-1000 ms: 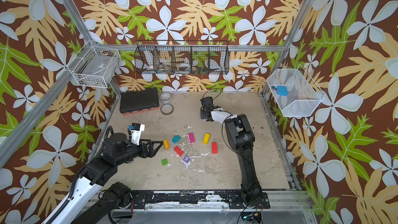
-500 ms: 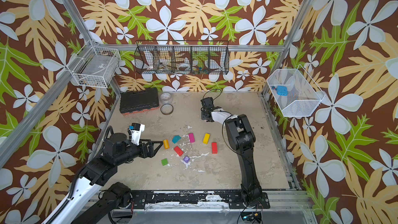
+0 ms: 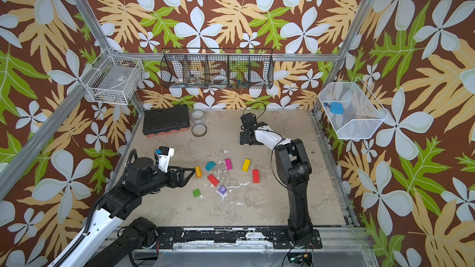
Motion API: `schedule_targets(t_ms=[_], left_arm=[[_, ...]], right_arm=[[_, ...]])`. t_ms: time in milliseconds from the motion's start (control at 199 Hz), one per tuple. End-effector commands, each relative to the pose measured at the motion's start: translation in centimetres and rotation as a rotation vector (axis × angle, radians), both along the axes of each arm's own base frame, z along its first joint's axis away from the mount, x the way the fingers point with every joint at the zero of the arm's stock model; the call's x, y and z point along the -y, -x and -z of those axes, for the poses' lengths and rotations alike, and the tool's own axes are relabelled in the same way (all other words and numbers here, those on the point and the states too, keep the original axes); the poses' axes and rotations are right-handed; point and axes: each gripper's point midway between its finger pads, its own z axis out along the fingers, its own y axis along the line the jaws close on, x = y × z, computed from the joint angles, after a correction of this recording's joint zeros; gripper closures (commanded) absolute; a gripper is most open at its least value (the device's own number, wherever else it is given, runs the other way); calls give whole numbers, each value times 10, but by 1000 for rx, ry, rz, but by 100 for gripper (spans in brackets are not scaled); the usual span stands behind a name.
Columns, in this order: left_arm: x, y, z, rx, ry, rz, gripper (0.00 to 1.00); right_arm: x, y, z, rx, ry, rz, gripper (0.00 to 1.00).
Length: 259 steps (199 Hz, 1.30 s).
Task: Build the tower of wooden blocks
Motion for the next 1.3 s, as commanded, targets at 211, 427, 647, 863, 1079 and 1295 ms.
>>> schedule_targets(t_ms=[211, 427, 647, 863, 1079, 1295], left_arm=[[-1, -17, 1, 5, -19, -48, 0], [-13, -47, -62, 98, 162, -253, 0], [22, -93, -50, 47, 387, -259, 0], [34, -144, 30, -24, 216, -309, 0], [56, -146, 55, -39, 197, -188, 2], [66, -147, 76, -102, 196, -152, 3]], right_arm=[[11, 71, -62, 143, -235, 84, 2], [20, 66, -29, -52, -354, -23, 9], [51, 47, -57, 98, -194, 108, 31], [67, 59, -42, 155, -138, 144, 43], [53, 69, -21, 100, -166, 90, 49], [32, 65, 8, 8, -149, 33, 55]])
